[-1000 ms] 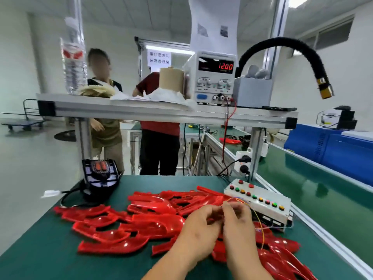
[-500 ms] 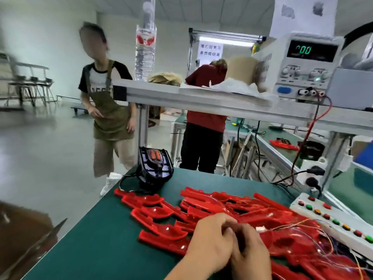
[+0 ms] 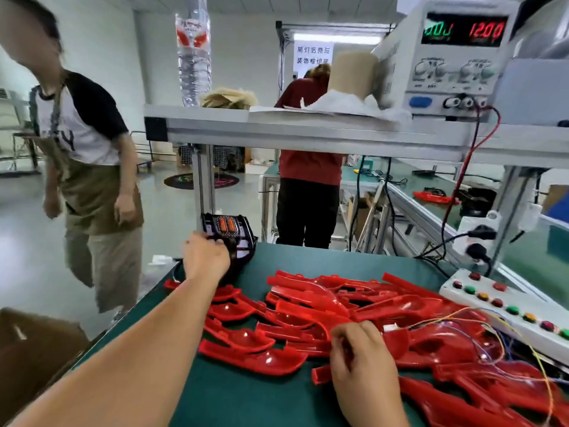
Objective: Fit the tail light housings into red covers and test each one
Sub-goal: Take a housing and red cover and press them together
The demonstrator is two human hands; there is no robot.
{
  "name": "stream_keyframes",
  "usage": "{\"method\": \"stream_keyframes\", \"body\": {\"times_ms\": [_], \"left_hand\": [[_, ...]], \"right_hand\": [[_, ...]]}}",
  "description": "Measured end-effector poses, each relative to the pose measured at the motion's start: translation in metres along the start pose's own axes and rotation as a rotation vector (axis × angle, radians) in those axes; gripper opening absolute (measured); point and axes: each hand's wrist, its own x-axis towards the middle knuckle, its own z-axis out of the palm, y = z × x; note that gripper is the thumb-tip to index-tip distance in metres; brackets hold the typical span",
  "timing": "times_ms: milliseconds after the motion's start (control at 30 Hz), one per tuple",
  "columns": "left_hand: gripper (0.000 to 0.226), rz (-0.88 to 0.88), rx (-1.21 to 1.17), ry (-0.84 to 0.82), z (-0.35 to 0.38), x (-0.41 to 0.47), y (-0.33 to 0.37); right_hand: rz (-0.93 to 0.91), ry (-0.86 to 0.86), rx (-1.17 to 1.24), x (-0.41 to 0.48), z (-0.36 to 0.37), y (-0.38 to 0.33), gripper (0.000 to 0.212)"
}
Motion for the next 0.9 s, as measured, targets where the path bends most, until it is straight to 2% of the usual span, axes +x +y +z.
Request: {"method": "stream_keyframes", "body": {"times_ms": [133, 300, 433, 633, 767, 900], "left_hand": [[0.047, -0.064, 0.216, -0.119, 0.011, 0.022, -0.017], [0.041, -0.091, 0.203, -0.167, 0.021, 0.032, -0.027], [0.031, -0.175, -0.036, -0.128, 0.019, 0.039, -0.026], [0.014, -0.356, -0.619, -0.185, 0.004, 0.027, -0.011], [0.021, -0.342, -0.786, -0.249, -0.013, -0.013, -0.001], [0.031, -0.277, -0.946, -0.355, -0.025, -0.065, 0.007]], "right_hand": [[0.02, -0.016, 0.003, -0.001, -0.002, -0.003, 0.022], [0.006, 0.003, 0.017, -0.001, -0.003, -0.001, 0.024], [-0.015, 0.024, 0.036, 0.0, -0.003, -0.001, 0.026], [-0.031, 0.057, 0.069, 0.0, -0.003, -0.004, 0.03], [-0.032, 0.095, 0.072, 0.001, -0.007, -0.007, 0.03], [-0.04, 0.123, 0.106, 0.001, -0.013, -0.009, 0.019]]}}
